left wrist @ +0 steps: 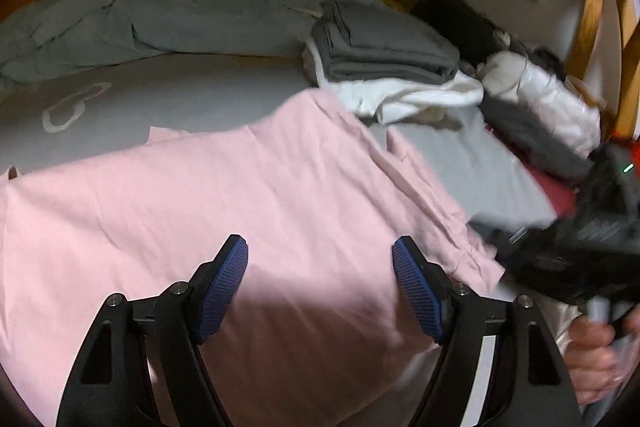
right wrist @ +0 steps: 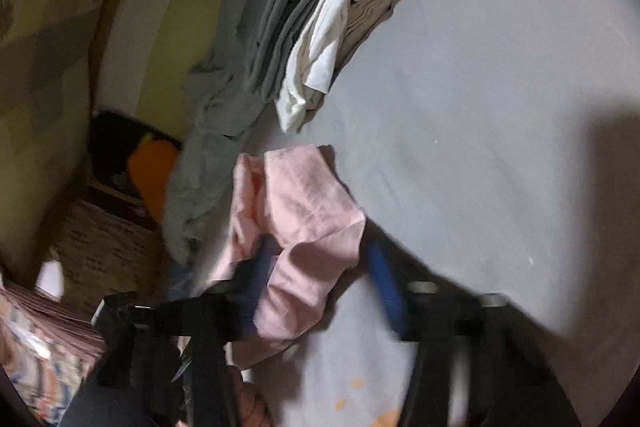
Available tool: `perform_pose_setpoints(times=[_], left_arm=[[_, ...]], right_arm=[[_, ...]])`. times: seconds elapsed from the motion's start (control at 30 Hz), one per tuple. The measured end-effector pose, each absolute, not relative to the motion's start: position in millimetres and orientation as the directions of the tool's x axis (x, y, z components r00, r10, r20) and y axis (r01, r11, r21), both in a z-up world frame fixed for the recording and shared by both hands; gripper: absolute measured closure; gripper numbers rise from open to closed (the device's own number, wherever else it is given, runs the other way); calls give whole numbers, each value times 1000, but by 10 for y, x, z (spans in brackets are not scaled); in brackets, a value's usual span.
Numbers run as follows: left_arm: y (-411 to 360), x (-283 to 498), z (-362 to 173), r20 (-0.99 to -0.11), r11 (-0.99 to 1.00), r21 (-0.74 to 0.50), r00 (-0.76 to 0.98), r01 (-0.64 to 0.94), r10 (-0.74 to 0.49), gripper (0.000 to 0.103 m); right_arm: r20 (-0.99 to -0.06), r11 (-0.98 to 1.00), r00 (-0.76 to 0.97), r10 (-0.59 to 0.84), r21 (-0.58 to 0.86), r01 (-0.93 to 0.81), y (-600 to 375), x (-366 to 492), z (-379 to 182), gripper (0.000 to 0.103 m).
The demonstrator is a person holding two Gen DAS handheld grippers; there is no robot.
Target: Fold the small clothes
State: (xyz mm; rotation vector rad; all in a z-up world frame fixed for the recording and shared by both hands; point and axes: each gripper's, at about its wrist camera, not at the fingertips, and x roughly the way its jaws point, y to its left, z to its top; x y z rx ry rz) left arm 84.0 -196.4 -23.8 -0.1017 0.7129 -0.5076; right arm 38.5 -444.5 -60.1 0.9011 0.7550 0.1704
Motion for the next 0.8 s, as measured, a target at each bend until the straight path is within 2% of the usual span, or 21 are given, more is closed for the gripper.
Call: perform_pose_setpoints(times=[0.07,0.13,0.27,0.3,0.37,0.4,0.43,0.47,0.53,0.63,0.67,0.7,0.77,0.8], left_arm=[[-1964,849,-274,-604,867,-279,626,414,-493,28],[-1936,856,-282,-608,861,-289,615,418,-502,28],[-1895,829,-274,-591,843,-316,605,435,-534,27],[-1907,850,-293,-604,833,-331,579,443,-548,25],[-1928,868,-311,-618,822,-337,551,459,-561,25],[-1952,850,-304,-622,819,-326,545,473,-562,25],[-1991,816,-306,-629,812,-308,534,497,-565,25],[-2041,753,-300,-627,795,-285,523,536,-577,26],[-2128,605,-241,-584,729,-270,496,629,-643,32],[-2270,480,-150,-532,703,-247,513,667,-674,32],[-2361,495,-149,-551,719,-228,522,657,-652,32],[-2455,530,-163,-573,734,-213,526,645,-629,32],[-2543,592,-172,-587,751,-210,534,626,-609,32],[-2536,615,-157,-575,751,-227,537,620,-617,36]], right_arm=[[-533,634,747,397,748,197,-4447,384,-599,98],[-490,619,787,374,764,181,-4515,280,-513,99],[-411,686,883,226,711,156,-4631,-32,-141,100],[-404,704,898,172,689,175,-4671,-116,-57,103],[-415,754,909,-47,582,305,-4786,-324,133,103],[-418,760,904,-91,557,334,-4820,-368,172,103],[-434,764,896,-94,545,344,-4886,-388,192,103],[-447,761,894,-35,567,313,-4969,-383,164,103],[-455,705,889,52,647,290,-5044,-388,67,103],[-436,619,889,141,740,264,-5082,-428,-71,101],[-447,620,882,149,737,269,-5047,-441,-87,90],[-464,630,873,150,725,277,-4972,-426,-112,67],[-463,641,871,162,720,264,-4871,-443,-149,40],[-463,645,868,180,722,251,-4868,-492,-158,40]])
